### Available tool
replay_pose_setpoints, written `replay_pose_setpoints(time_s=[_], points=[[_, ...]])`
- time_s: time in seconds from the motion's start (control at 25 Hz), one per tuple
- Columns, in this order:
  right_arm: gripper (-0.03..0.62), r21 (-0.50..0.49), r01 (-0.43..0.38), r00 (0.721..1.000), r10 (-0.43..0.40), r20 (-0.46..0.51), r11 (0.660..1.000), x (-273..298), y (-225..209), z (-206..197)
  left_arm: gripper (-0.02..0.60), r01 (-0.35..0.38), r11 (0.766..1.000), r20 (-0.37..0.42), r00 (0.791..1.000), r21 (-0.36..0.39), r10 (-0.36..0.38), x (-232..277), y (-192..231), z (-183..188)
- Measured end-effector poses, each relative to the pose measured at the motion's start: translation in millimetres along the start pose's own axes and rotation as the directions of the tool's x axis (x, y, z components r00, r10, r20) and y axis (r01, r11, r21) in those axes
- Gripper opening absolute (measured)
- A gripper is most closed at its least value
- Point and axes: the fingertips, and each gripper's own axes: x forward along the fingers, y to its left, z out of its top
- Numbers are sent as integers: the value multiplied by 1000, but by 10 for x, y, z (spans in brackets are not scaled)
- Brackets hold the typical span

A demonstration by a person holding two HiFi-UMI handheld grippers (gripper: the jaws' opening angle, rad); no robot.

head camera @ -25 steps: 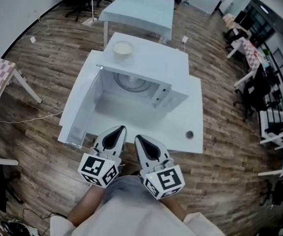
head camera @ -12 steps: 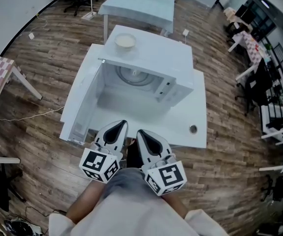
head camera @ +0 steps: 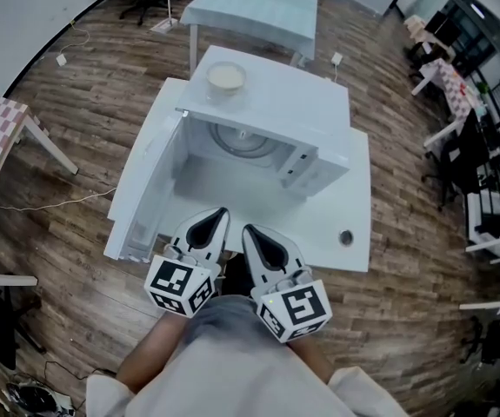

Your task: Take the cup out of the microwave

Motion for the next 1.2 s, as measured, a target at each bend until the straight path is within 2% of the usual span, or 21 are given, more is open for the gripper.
replay_pose_setpoints(time_s=[0.2, 0.48, 0.88, 1.2], points=[[21, -8, -10, 1000, 10, -17, 1000, 135, -148, 3, 15, -5, 1000, -14, 1000, 8, 5, 209, 78, -61], [21, -8, -9, 999, 8, -48, 1000, 283, -368, -14, 15, -5, 1000, -26, 1000, -24, 4, 537, 259, -148], [21, -14, 7, 997, -8, -71, 1000, 465, -620, -25, 15, -51, 998, -5, 999, 41, 51, 1031, 525, -255], [21, 4, 2, 997, -1, -77, 1000, 561, -739, -60, 15, -80, 996, -22, 997, 42, 81, 1320, 703, -427]])
